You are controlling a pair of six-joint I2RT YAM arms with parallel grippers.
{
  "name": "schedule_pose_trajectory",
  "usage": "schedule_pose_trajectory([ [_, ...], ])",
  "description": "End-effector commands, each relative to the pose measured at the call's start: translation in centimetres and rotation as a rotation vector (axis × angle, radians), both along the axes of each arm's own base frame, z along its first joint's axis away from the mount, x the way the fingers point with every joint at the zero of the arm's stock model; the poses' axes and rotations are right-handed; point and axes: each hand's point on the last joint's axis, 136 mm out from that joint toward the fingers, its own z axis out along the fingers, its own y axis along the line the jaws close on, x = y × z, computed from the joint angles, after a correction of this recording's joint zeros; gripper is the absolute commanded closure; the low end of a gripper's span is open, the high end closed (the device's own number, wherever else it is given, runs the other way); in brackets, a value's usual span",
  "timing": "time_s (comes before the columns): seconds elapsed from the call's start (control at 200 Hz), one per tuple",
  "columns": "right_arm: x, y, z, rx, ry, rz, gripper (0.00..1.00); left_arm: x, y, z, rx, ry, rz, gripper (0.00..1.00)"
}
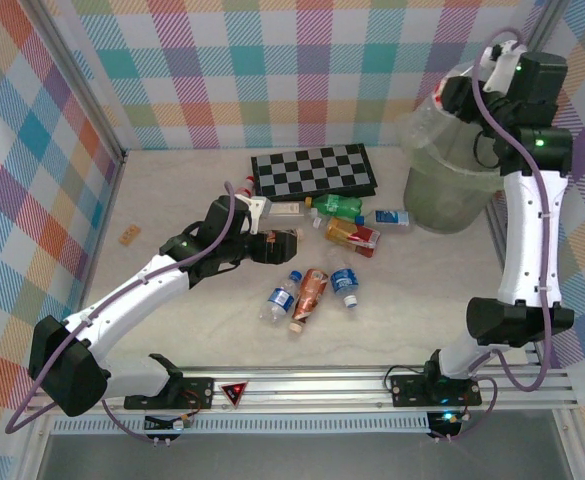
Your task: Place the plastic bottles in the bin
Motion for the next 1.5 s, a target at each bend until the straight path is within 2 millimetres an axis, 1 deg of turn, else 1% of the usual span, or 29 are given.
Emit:
schedule_pose_trajectory([
  [0.0,0.9,-4.0,0.1,-0.143,-0.001,-0.152,0.47,-0.6,0.3,-0.4,0.003,0.018,0.008,0.00],
  [0.09,2.2,-5.9,-1.0,-0.210,0.018,-0.205,0.47,-0.7,0.5,-0.5,0.004,0.017,0.015,0.00],
  [0.23,4.2,-7.3,-3.6,-0.284,0.081,-0.246,0.48,-0.7,0.9,-0.6,0.013,0.022,0.038,0.00],
  [0.32,5.0,-8.1,-5.5,-0.313,0.125,-0.270,0.48,-0.7,1.0,-0.8,0.018,0.027,0.041,0.00],
  [0.42,5.8,-8.5,-7.7,-0.329,0.185,-0.275,0.48,-0.7,1.0,-0.9,0.017,0.033,0.043,0.00],
  [0.485,6.2,-9.0,-9.4,-0.343,0.237,-0.285,0.48,-0.7,1.1,-0.9,0.018,0.031,0.044,0.00],
  [0.6,6.9,-9.3,-12.4,-0.360,0.326,-0.276,0.48,-0.8,1.2,-0.9,0.023,0.033,0.047,0.00],
  [0.745,7.8,-9.1,-15.3,-0.356,0.423,-0.246,0.48,-0.8,1.4,-1.1,0.032,0.035,0.050,0.00],
  [0.86,8.6,-9.4,-17.4,-0.348,0.492,-0.231,0.47,-0.7,1.9,-1.7,0.064,0.048,0.077,0.00],
  [0.915,8.9,-9.5,-18.2,-0.342,0.519,-0.227,0.47,-0.8,2.1,-2.2,0.080,0.061,0.082,0.00],
  [1.015,9.6,-9.8,-19.3,-0.334,0.542,-0.227,0.46,-0.8,2.2,-2.4,0.089,0.069,0.082,0.00],
  [1.24,10.3,-10.3,-22.7,-0.292,0.608,-0.228,0.42,-0.7,2.4,-2.1,0.095,0.062,0.094,0.00],
  [1.3,10.5,-10.4,-23.5,-0.277,0.620,-0.227,0.39,-0.6,2.4,-2.1,0.095,0.061,0.096,0.00],
  [1.415,10.8,-10.3,-24.1,-0.259,0.625,-0.218,0.36,-0.6,2.3,-2.2,0.093,0.065,0.099,0.00],
  [1.495,10.9,-10.3,-24.3,-0.248,0.626,-0.219,0.27,-0.5,2.3,-2.2,0.091,0.067,0.100,0.00],
])
